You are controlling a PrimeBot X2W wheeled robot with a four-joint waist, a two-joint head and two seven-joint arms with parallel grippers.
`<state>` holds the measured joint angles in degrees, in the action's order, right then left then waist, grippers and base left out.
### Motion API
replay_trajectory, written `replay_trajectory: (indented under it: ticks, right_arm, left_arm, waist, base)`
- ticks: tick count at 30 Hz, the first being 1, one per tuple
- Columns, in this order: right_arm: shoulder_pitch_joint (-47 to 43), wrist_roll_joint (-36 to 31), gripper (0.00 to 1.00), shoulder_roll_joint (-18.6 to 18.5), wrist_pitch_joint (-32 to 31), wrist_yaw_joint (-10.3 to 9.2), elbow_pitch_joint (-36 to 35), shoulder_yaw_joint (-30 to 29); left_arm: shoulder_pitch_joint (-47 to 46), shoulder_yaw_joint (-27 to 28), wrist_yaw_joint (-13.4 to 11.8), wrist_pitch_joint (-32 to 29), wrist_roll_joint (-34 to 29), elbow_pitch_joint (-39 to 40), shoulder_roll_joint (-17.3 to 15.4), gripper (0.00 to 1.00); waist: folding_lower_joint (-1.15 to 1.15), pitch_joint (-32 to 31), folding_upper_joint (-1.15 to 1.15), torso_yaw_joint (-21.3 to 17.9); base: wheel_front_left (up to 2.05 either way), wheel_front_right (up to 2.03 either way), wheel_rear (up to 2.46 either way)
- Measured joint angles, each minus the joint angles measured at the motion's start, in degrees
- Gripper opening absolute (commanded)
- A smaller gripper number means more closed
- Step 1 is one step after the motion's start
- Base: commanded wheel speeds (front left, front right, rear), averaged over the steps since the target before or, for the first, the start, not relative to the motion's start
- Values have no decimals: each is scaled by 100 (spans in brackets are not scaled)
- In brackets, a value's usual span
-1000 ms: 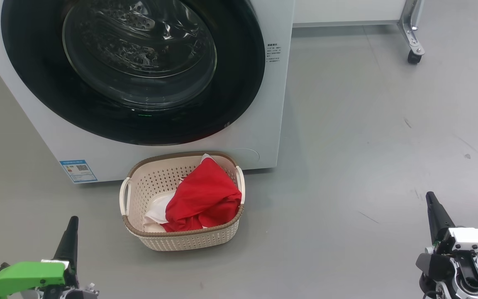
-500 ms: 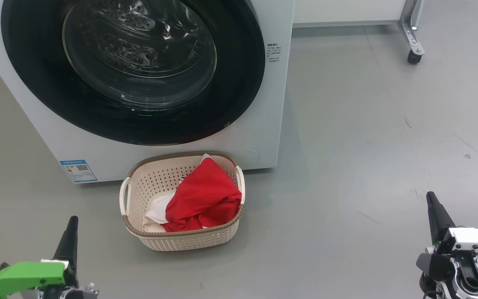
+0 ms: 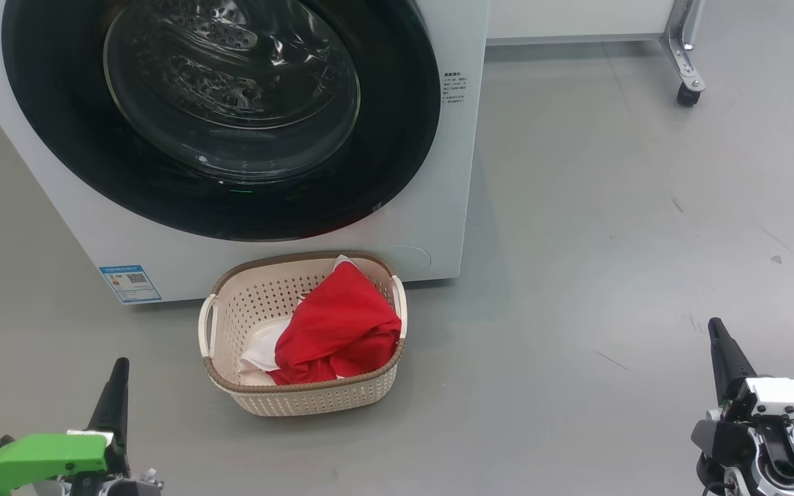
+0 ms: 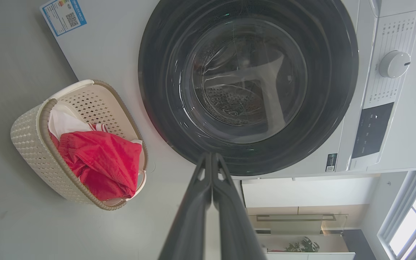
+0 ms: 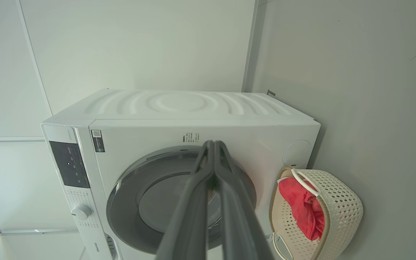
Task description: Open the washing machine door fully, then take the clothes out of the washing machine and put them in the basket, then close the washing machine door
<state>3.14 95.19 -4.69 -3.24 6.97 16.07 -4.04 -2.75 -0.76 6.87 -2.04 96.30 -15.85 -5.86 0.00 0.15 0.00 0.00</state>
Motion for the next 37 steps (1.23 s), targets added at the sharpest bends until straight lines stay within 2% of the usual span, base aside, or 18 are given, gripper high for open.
replay_trajectory:
  ticks: [37]
  right_arm:
    - [1, -2, 0, 12, -8, 0, -8, -25]
  left_arm:
    - [-27, 30, 0, -18, 0, 11, 22, 0]
  waist:
    - [0, 2, 0, 0]
  base:
    - [0, 0, 0]
